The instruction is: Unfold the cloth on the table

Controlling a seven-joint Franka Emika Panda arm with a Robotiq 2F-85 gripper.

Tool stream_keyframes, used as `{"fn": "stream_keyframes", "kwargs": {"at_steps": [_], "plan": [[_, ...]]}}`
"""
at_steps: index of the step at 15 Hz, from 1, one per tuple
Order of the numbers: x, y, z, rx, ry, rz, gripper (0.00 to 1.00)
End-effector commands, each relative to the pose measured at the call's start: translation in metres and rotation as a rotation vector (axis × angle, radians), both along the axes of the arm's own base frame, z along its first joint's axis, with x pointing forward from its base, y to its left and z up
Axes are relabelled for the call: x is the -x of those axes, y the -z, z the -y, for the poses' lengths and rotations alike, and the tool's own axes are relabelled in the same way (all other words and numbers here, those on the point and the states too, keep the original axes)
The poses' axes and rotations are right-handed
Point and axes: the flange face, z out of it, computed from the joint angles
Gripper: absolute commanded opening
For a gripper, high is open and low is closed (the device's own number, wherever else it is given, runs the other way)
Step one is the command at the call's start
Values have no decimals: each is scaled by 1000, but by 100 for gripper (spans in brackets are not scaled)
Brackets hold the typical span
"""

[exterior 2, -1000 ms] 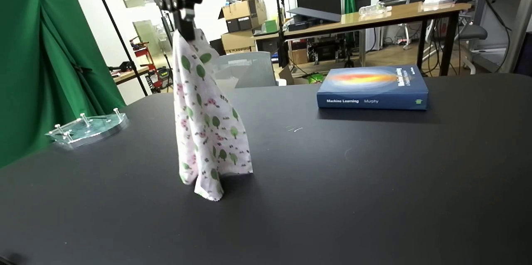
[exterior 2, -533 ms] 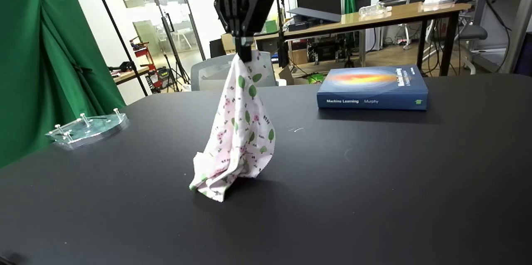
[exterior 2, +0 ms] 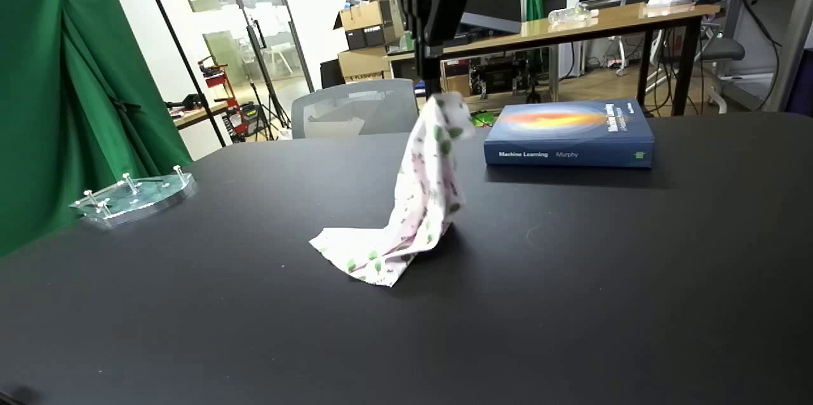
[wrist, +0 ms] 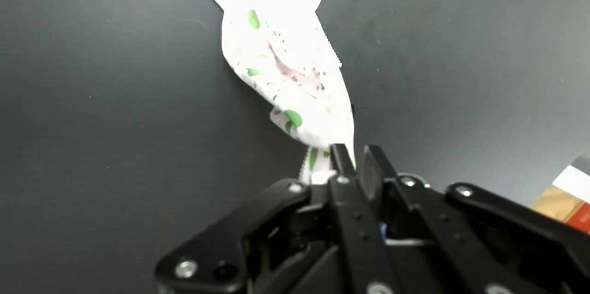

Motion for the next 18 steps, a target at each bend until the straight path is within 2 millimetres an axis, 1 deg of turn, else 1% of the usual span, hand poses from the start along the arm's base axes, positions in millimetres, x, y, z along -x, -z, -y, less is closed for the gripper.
{"fn": "stream_keyframes", "kwargs": {"at_steps": [1,3,4,5,7,9,14,16,18], "plan": [[-3,4,0,6,144,17,48],[-1,7,-7,16,141,-2,60],[1,9,-13,24,118,-21,68],[2,10,-19,29,102,-30,74],[4,16,-36,36,31,-82,88],[4,26,-54,21,-24,-130,99],[9,70,-98,-23,-129,-259,100],[13,87,-108,-20,-149,-296,100],[17,103,-114,-8,-158,-321,100]]}}
